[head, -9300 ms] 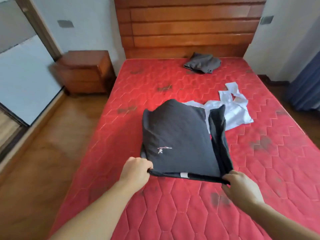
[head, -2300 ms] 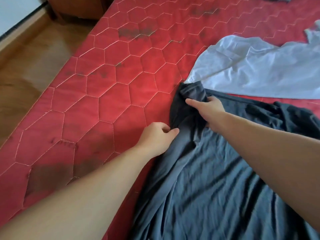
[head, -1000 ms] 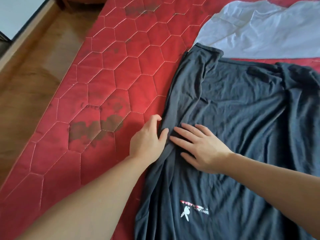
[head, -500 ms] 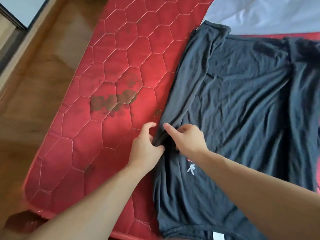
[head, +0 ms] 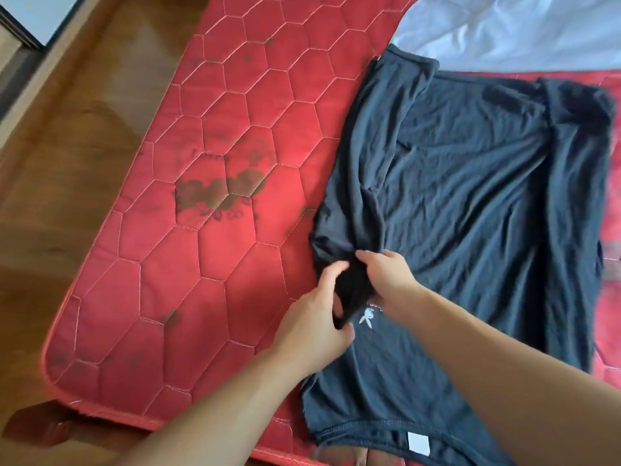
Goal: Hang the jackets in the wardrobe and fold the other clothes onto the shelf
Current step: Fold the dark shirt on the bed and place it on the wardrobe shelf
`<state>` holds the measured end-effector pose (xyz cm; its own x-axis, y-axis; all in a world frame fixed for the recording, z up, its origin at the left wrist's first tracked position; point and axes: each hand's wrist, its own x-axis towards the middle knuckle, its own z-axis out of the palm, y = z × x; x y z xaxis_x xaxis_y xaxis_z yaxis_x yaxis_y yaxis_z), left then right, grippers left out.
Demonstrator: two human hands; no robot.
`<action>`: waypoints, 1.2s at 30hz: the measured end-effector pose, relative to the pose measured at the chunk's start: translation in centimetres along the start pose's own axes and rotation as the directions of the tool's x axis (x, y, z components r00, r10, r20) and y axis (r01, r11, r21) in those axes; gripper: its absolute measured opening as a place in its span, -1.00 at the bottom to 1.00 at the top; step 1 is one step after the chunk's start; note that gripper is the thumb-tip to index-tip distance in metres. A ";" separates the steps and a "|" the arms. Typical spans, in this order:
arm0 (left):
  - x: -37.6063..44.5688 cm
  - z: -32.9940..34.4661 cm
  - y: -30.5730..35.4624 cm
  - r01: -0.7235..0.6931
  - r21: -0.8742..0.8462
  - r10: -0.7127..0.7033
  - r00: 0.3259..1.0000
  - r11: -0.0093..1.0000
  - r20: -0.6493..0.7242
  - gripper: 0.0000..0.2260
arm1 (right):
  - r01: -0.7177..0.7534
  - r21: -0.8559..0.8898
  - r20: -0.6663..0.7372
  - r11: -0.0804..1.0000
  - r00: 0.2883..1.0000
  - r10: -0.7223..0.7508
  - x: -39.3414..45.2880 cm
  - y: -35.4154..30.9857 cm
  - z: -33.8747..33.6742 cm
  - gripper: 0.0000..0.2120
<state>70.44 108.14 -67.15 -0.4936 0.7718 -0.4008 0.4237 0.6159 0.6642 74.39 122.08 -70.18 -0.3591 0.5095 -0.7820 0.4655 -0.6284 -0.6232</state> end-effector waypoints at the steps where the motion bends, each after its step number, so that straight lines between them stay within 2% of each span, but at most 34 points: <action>1: -0.1 0.2 -0.2 0.009 0.023 -0.010 0.999 1.000 0.033 -0.37 | -0.012 -0.059 0.022 0.998 1.000 0.014 -0.1 0.1 -0.8 -0.89; 2: -0.1 0.3 -0.5 0.010 0.037 -0.010 1.000 0.999 0.001 -0.47 | -0.025 -0.104 0.073 0.994 0.997 0.033 -0.2 0.1 -1.5 -0.88; 3: 0.2 0.4 -0.7 0.006 0.024 -0.003 0.994 1.000 -0.112 -0.57 | -0.036 -0.145 0.132 0.989 0.990 0.055 -0.3 0.0 -2.0 -0.87; 5: 1.5 0.3 -1.0 0.050 -0.077 -0.077 0.918 0.996 -0.389 -0.67 | -0.054 -0.221 0.227 0.974 0.968 0.106 -0.6 -0.2 -2.6 -0.84; 6: 2.6 0.1 -1.2 0.110 -0.159 -0.170 0.881 0.981 -0.441 -0.66 | -0.064 -0.237 0.255 0.970 0.959 0.125 -0.7 -0.3 -2.9 -0.84; 8: 4.7 -0.2 -1.6 0.293 -0.293 -0.385 0.859 0.910 -0.337 -0.61 | -0.101 -0.215 0.292 0.971 0.943 0.162 -0.6 0.0 -3.4 -0.84; 10: 6.3 -0.3 -1.8 0.396 -0.333 -0.479 0.850 0.856 -0.219 -0.66 | -0.152 -0.194 0.338 0.969 0.917 0.211 -0.5 0.0 -3.9 -0.83; 12: 7.1 -0.3 -2.1 0.380 -0.297 -0.448 0.870 0.876 -0.206 -0.77 | -0.144 -0.192 0.367 0.971 0.907 0.207 -0.3 -0.5 -3.9 -0.78; 15: 6.9 -1.3 -3.1 0.363 -0.221 -0.415 0.868 0.905 -0.272 -0.68 | -0.062 -0.188 0.263 0.980 0.958 0.111 0.8 -1.8 -3.4 -0.82; 18: 6.3 -2.3 -4.6 0.376 -0.130 -0.398 0.871 0.917 -0.289 -0.66 | -0.043 -0.407 0.149 0.912 0.982 0.113 1.8 -3.3 -3.4 -0.89; 20: 5.9 -3.0 -5.1 0.411 -0.092 -0.420 0.868 0.907 -0.265 -0.69 | -0.052 -0.552 0.158 0.832 0.973 0.166 1.7 -4.0 -3.7 -0.88; 22: 5.9 -3.9 -4.9 0.443 -0.036 -0.435 0.857 0.896 -0.276 -0.83 | -0.023 -0.639 0.173 0.769 0.970 0.173 1.2 -4.4 -4.6 -0.78; 23: 6.0 -4.0 -4.3 0.449 -0.015 -0.430 0.844 0.893 -0.321 -0.77 | 0.030 -0.667 0.158 0.744 0.982 0.102 1.1 -4.5 -5.8 -0.71; 24: 6.3 -3.9 -3.4 0.415 0.003 -0.380 0.835 0.910 -0.398 -0.65 | 0.103 -0.700 0.110 0.706 0.993 -0.036 1.1 -4.6 -7.5 -0.66; 25: 6.6 -3.4 -2.2 0.335 0.048 -0.273 0.836 0.941 -0.476 -0.58 | 0.162 -0.745 0.028 0.647 0.977 -0.212 1.1 -4.9 -9.7 -0.64; 26: 6.9 -2.6 -0.7 0.223 0.122 -0.128 0.843 0.967 -0.522 -0.54 | 0.183 -0.794 -0.068 0.580 0.921 -0.384 1.1 -5.1 -12.2 -0.64; 28: 7.6 0.0 2.9 -0.002 0.224 0.109 0.878 0.975 -0.466 -0.56 | 0.157 -0.847 -0.205 0.508 0.785 -0.585 1.2 -5.5 -17.4 -0.73; 29: 8.0 1.7 4.7 -0.095 0.207 0.172 0.903 0.974 -0.394 -0.60 | 0.135 -0.852 -0.247 0.506 0.747 -0.617 1.3 -5.6 -19.7 -0.78; 31: 8.8 5.4 8.2 -0.201 0.105 0.219 0.953 0.974 -0.208 -0.68 | 0.108 -0.850 -0.288 0.516 0.725 -0.626 2.1 -5.7 -23.3 -0.85; 33: 10.1 8.6 11.6 -0.187 -0.018 0.185 0.981 0.982 -0.050 -0.75 | 0.071 -0.838 -0.320 0.541 0.740 -0.592 3.2 -5.8 -25.3 -0.80; 36: 13.4 11.5 15.4 -0.112 -0.167 0.129 0.987 0.979 0.097 -0.79 | 0.031 -0.795 -0.380 0.606 0.754 -0.536 5.1 -6.7 -27.0 -0.50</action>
<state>79.12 129.74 -69.58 -0.3590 0.8566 -0.3705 0.3432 0.4903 0.8011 91.31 144.76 -69.64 -0.2130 0.9442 -0.2511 0.9140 0.1017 -0.3927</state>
